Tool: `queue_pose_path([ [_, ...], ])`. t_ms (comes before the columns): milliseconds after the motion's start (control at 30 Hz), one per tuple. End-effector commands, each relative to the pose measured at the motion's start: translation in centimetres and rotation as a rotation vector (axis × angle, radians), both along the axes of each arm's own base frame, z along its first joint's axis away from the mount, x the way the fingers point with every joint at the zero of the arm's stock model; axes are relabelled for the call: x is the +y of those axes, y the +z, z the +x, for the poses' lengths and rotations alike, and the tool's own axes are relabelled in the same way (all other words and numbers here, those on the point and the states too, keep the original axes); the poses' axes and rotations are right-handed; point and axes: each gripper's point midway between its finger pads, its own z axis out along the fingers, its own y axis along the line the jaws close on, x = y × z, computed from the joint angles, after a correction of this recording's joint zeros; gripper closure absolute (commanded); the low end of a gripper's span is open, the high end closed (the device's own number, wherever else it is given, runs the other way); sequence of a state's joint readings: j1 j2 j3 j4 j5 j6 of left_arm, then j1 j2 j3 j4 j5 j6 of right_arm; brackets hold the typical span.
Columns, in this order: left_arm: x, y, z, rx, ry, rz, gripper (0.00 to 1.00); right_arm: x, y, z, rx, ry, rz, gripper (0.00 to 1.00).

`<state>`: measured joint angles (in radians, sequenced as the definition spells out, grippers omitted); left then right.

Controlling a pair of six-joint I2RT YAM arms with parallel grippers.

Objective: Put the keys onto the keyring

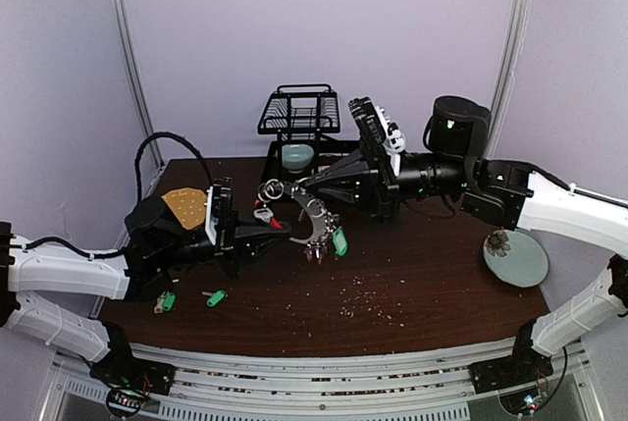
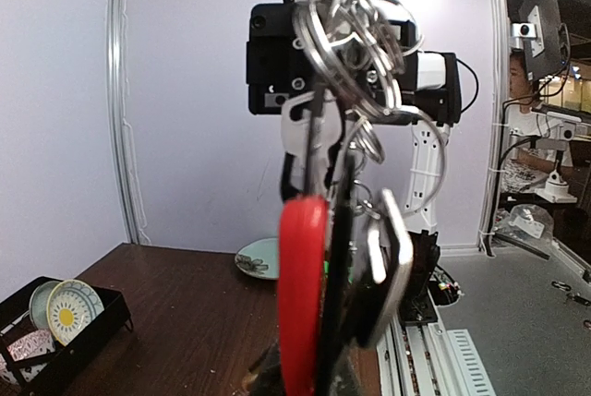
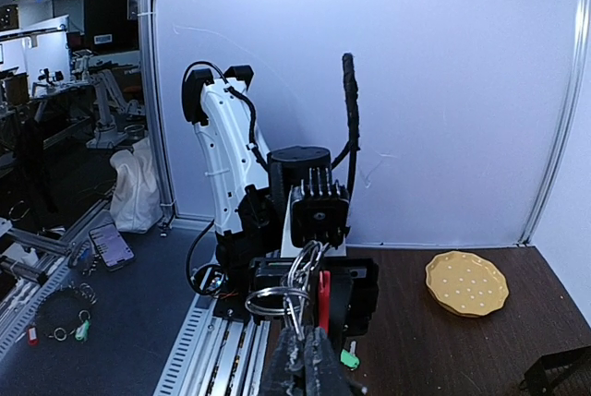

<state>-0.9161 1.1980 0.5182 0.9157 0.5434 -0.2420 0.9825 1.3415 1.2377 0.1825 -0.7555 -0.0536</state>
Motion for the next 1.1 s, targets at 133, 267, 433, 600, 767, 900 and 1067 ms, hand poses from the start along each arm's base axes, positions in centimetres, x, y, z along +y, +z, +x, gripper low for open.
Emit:
queue_pose_path([
  [133,1.2,-1.7,4.1,0.056,0.261,0.189,1.00,-1.9,-2.4,4.1,0.014,-0.236,-0.075,0.90],
  [267,4.3,-3.9,7.5,0.074,0.527,0.409,1.00,-4.4,-6.9,7.9,0.084,-0.437,-0.188,0.61],
  [433,8.7,-7.5,10.2,0.106,0.772,0.767,1.00,-6.7,-10.5,9.7,0.148,-0.552,-0.245,0.53],
  [600,11.3,-11.6,11.2,0.198,0.861,1.109,1.00,-7.2,-11.4,10.4,0.168,-0.601,-0.257,0.52],
  [767,8.1,-12.6,10.4,0.292,0.685,1.104,1.00,-7.3,-10.8,10.6,0.161,-0.610,-0.255,0.51],
  [900,3.3,-11.5,7.2,0.346,0.376,1.012,1.00,-7.7,-10.6,10.5,0.160,-0.620,-0.256,0.51],
  [1067,1.4,-12.4,3.2,0.371,0.142,0.928,1.00,-8.7,-10.1,10.6,0.156,-0.664,-0.241,0.51],
])
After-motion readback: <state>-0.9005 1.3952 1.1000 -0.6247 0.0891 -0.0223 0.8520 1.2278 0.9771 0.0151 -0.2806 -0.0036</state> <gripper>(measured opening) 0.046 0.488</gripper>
